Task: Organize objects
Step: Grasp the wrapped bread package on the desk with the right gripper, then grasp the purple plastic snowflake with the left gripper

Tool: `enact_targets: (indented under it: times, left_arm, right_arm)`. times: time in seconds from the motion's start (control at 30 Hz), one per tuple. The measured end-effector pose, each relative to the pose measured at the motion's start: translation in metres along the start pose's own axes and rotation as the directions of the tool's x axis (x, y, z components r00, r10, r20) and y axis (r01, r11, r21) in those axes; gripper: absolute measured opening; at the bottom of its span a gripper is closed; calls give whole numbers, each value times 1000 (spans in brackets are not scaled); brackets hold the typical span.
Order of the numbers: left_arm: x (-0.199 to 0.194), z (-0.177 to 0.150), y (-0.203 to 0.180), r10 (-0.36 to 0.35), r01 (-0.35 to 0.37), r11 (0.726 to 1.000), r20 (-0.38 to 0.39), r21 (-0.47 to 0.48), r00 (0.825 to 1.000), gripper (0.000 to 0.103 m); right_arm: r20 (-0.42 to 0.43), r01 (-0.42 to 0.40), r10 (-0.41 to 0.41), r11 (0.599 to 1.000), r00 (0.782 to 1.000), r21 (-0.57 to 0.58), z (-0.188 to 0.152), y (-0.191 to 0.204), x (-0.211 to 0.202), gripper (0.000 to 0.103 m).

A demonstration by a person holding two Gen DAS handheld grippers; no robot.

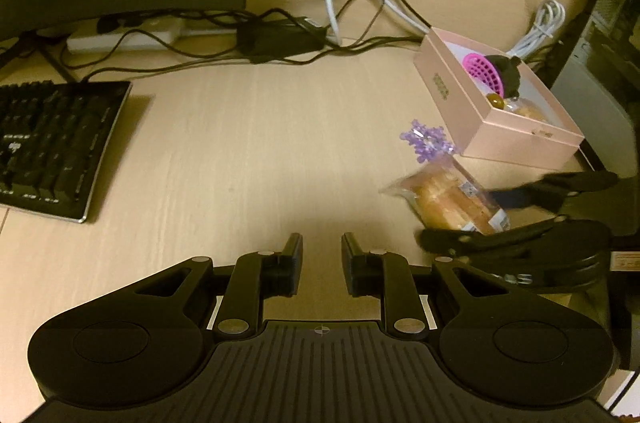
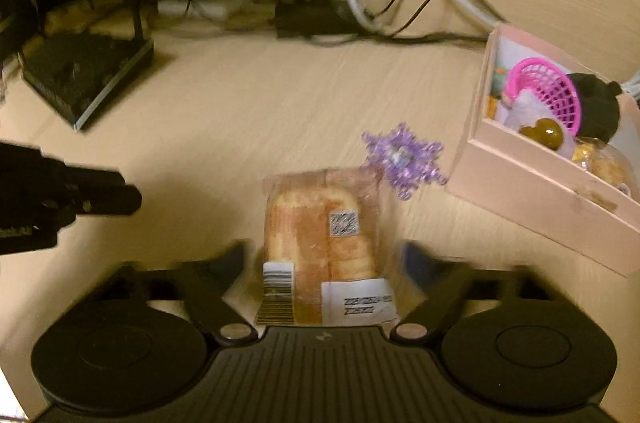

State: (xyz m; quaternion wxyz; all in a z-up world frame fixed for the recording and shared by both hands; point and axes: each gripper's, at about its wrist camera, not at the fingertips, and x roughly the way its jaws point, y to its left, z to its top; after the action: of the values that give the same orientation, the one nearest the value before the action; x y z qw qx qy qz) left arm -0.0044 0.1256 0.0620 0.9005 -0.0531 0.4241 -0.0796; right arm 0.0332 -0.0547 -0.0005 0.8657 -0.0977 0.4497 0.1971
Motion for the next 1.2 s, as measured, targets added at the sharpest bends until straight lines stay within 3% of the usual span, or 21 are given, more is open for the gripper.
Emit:
enact_targets:
  times: [0.17,0.4,0.67,0.77,0.87,0.93,0.97,1.07,1.2]
  left_arm:
    - [13,-1,-13,-37,39,997,-32,64,999,23]
    - [43,-2,-43,-97,112,979,-96,171,991,23]
    - [54,-5,-88,-142,185,913,-143,362,980,25]
    - [56,-5,-100,-165,221,895,-171,387,971,44]
    - [62,-3,-112,-190,259,882,-206,393,960,67]
    - [66,-3,-120,-200,280,874,-230,396,952,88]
    - [67,-3,-124,-206,290,871,-242,396,948,93]
    - [72,-1,-128,-211,285,880,-224,379,951,95]
    - [72,24,-112,-179,196,928,-82,317,980,88]
  right_arm:
    - [41,22,-24,999,999,34,-13,-21,-25,53]
    - [22,172,-178,969,984,179,-48,-82,-47,53]
    - [-14,222,-228,930,974,292,-81,-124,-55,53]
    - [-7,216,-224,928,975,302,-84,-128,-57,53]
    - [1,204,-214,930,977,307,-87,-130,-58,54]
    - [7,200,-212,931,977,305,-88,-130,-58,54]
    - [9,198,-211,932,977,303,-89,-129,-59,54]
    - [13,196,-210,933,978,303,-92,-131,-61,54]
    - [17,197,-212,932,977,304,-97,-132,-65,55]
